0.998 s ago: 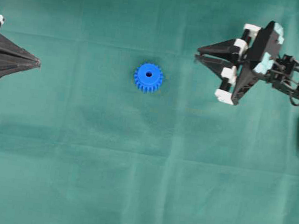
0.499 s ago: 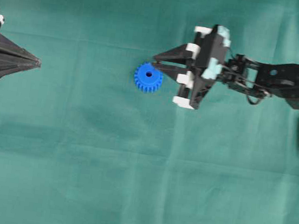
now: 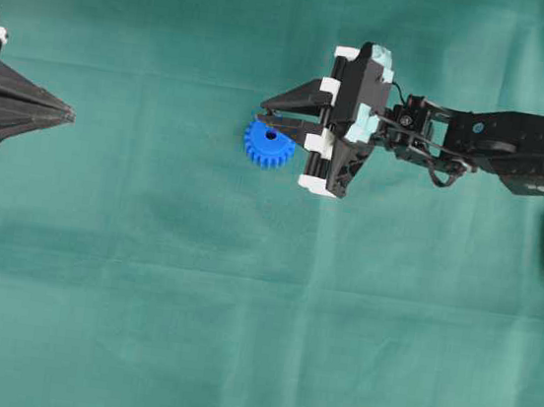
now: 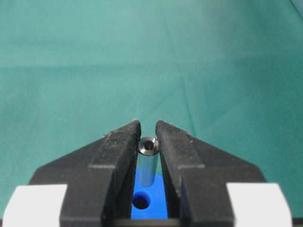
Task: Insert the shaft placed at a random location into the center hole of the small gear at another random location.
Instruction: 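Lift the shaft upright and carry it over the blue gear's center hole, then lower the shaft with the right gripper into the gear's center hole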
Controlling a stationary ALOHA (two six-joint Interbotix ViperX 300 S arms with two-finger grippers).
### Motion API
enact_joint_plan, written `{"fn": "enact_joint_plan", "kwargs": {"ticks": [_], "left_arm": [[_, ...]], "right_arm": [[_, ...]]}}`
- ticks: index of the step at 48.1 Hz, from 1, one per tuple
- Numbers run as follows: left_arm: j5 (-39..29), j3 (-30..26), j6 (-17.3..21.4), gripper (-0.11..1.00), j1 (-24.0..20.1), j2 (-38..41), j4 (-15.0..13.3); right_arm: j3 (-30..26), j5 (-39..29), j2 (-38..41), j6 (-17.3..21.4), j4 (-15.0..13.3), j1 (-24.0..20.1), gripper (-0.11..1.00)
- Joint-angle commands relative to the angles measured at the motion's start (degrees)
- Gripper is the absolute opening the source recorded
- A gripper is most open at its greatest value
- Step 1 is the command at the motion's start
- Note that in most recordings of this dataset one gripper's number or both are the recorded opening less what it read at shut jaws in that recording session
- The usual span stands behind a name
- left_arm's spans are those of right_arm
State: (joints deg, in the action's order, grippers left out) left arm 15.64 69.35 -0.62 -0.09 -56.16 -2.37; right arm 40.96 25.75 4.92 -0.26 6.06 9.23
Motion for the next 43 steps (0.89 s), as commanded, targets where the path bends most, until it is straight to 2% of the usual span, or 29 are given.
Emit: {"fn": "enact_joint_plan", "kwargs": {"ticks": [1,43], "left_arm": [[0.26,-0.62,-0.09,-0.01,0.0,0.26,-0.09],[0.26,-0.53,-0.09,-0.01,0.0,0.26,-0.09]], "right_arm": [[-1.05,0.26,-0.09,-0.09,0.0,-0.18,0.17],[-1.05,0.62,3.69,0.18,0.35,0.0,0.17]]}}
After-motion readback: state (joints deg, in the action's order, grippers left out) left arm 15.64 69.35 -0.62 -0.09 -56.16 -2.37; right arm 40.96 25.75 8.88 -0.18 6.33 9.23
